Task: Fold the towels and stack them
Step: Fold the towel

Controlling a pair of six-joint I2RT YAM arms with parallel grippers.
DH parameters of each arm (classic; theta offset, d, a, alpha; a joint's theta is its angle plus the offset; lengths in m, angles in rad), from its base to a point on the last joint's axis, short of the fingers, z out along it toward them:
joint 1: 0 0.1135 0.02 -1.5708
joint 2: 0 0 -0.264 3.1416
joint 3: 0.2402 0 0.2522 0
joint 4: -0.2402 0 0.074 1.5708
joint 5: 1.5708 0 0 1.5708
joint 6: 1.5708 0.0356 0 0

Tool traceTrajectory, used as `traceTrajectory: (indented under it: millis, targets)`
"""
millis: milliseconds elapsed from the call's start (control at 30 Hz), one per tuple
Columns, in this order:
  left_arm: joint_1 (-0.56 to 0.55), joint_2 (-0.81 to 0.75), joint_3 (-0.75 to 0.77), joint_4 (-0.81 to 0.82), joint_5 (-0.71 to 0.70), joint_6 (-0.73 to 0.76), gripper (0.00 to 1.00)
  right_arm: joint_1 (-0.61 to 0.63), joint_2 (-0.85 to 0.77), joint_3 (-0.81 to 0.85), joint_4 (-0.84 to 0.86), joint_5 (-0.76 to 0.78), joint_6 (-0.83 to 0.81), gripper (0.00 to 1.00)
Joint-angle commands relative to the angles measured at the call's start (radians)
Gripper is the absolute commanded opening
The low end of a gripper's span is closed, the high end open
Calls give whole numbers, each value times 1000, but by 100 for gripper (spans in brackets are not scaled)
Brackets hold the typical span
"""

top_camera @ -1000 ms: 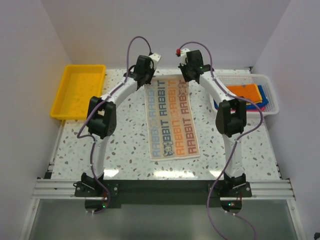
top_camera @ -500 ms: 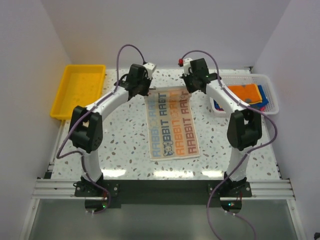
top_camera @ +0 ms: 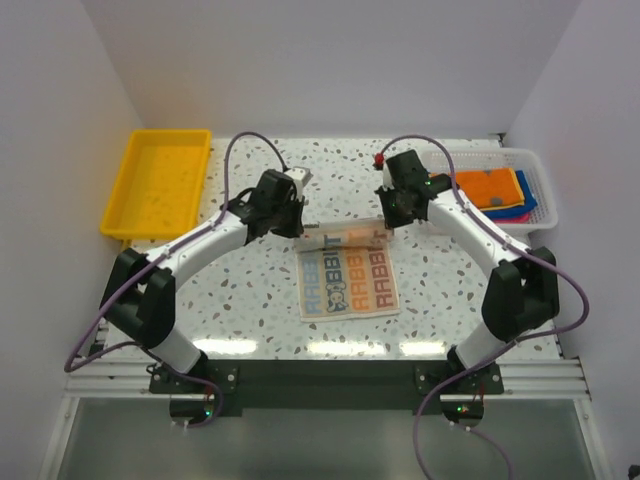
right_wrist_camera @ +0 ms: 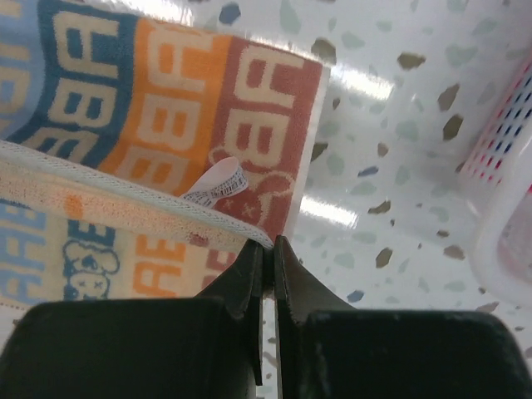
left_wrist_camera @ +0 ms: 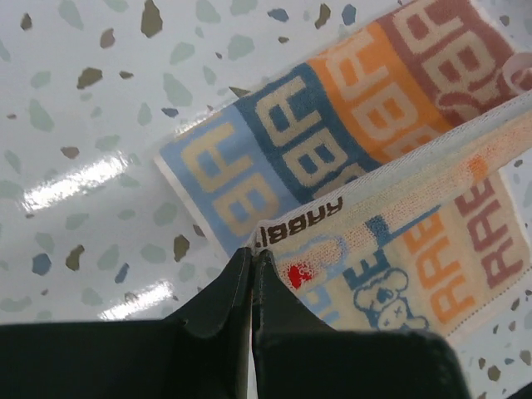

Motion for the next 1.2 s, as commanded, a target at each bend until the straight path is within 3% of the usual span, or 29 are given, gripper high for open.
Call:
traceTrajectory:
  millis: [0, 400, 767, 1033, 1167]
  targets:
    - [2, -90, -60, -146, -95, -61, 0, -33, -123, -79, -115, 156, 97, 0]
    - [-78, -211, -169, -192, -112, -168, 0, -7, -272, -274, -143, 105, 186, 0]
    - [-105, -179, -313, -137, -49, -219, 0, 7, -253, -392, -97, 33, 268, 0]
    - [-188, -122, -350, -103, -79, -267, 0, 7, -203, -456, -52, 83, 300, 0]
    - [-193, -157, -380, -109, -105, -302, 2, 10, -215, -482, -41, 47, 306, 11]
